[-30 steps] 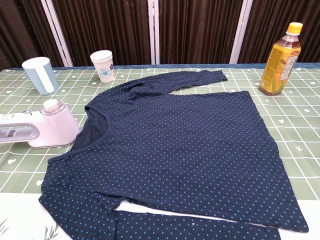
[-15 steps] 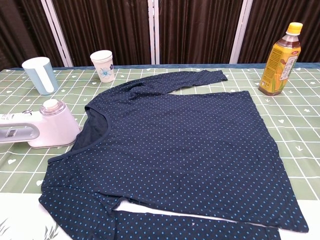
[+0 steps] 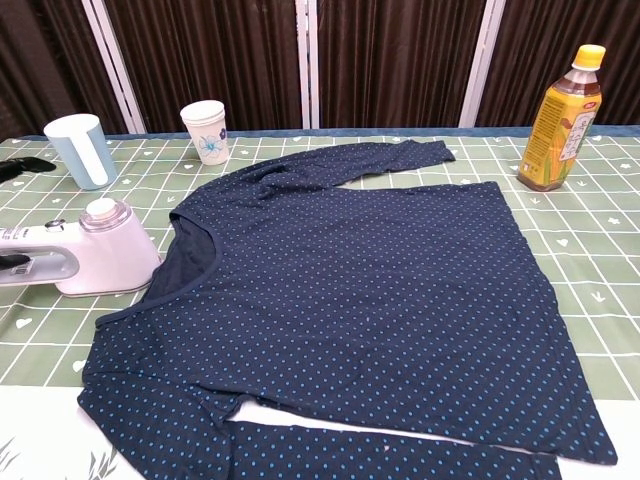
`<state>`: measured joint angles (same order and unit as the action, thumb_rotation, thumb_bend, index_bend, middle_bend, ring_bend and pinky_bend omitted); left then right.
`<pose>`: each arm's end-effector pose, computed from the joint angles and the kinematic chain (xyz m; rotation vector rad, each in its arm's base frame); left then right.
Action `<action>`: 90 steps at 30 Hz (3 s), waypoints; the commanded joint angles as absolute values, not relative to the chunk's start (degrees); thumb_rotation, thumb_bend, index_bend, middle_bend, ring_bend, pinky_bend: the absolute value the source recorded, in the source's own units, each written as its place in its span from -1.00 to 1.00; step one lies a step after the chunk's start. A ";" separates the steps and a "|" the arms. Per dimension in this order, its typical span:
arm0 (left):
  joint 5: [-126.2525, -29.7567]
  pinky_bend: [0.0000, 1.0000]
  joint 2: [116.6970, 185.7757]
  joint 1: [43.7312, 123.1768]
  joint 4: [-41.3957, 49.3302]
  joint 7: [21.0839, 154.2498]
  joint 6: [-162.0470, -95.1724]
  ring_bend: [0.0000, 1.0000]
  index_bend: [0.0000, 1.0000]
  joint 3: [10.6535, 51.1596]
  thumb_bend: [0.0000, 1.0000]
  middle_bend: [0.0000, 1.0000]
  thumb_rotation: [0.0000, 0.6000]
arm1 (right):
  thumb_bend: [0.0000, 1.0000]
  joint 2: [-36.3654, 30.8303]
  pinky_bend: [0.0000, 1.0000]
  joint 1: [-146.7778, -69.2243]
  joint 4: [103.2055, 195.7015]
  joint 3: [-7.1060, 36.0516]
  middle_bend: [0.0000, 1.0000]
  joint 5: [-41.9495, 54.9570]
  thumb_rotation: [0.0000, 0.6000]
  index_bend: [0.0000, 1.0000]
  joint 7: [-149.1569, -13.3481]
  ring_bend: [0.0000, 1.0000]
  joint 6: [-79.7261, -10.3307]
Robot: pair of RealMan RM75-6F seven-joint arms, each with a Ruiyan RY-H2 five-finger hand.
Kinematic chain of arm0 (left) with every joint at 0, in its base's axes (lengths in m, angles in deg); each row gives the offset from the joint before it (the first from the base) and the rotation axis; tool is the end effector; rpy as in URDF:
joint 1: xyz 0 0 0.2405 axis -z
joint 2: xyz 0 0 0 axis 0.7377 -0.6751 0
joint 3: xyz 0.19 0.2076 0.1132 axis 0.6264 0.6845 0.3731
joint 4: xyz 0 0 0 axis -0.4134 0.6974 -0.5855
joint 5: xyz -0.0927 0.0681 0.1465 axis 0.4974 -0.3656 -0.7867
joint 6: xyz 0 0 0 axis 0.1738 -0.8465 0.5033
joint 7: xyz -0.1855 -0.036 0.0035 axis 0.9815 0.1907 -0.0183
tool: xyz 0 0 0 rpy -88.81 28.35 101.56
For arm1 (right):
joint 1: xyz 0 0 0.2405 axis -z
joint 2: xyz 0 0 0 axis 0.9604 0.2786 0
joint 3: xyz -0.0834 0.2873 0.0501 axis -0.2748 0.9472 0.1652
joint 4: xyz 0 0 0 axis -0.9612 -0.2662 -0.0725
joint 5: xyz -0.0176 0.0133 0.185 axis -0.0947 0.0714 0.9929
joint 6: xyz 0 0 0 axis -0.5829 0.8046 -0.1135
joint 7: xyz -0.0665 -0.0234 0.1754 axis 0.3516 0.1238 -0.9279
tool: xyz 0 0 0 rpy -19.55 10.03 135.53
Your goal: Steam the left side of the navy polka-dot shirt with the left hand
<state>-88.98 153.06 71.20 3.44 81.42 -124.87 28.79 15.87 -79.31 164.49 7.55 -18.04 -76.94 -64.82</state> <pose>-0.3325 0.3634 0.0590 -1.5367 -1.0242 -0.7982 -0.3470 -0.2337 0.1986 1.4433 -0.8256 0.8483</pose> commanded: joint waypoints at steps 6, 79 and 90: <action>-86.84 -1.00 154.64 73.03 5.14 79.38 -123.28 -1.00 -1.00 28.14 -0.45 -1.00 1.00 | -1.00 16.04 -1.00 -79.41 164.44 7.67 -1.00 -17.51 1.00 -1.00 -77.56 -1.00 -64.44; -99.33 0.95 157.73 90.24 5.80 96.13 -115.18 0.61 0.85 30.27 0.45 0.69 1.00 | -1.00 16.53 -1.00 -79.85 163.78 9.40 -1.00 -11.70 1.00 -1.00 -78.33 -1.00 -61.89; -98.71 0.95 164.08 91.49 10.49 93.23 -114.96 0.61 0.85 31.44 0.45 0.69 1.00 | -1.00 17.03 -1.00 -79.68 163.37 9.86 -1.00 -10.90 1.00 -1.00 -80.11 -1.00 -61.79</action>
